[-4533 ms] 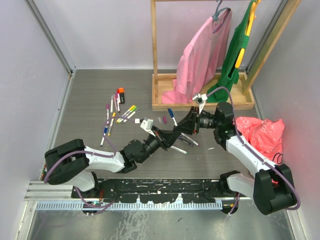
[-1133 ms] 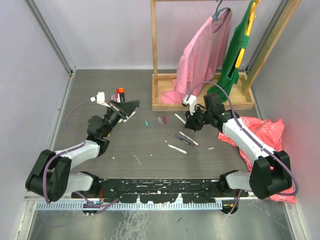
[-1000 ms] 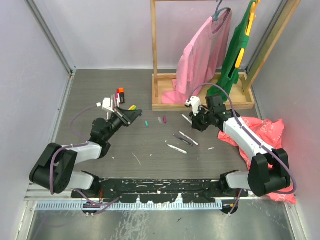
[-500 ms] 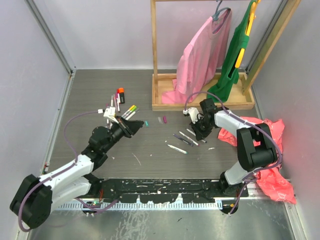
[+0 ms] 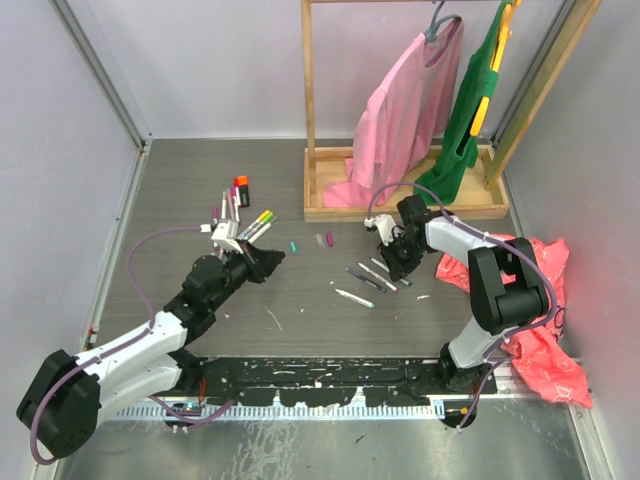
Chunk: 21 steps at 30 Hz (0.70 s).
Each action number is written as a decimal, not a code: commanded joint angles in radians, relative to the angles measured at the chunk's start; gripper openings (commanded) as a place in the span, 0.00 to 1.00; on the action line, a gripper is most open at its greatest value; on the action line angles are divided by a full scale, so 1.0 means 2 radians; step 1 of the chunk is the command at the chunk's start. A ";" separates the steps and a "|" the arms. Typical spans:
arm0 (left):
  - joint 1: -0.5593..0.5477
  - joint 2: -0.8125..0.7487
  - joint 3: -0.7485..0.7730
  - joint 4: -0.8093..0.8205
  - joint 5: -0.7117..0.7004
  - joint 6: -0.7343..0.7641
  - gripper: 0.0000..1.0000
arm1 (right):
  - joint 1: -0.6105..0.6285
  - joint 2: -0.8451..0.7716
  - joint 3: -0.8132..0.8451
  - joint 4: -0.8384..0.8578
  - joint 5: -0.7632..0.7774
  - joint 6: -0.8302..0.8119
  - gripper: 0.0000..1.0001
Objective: Open the pen caps
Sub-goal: Place the pen at the center of the board.
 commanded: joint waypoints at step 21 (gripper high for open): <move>-0.061 0.020 0.015 0.037 -0.026 0.006 0.00 | 0.003 -0.020 0.021 -0.009 -0.012 0.002 0.31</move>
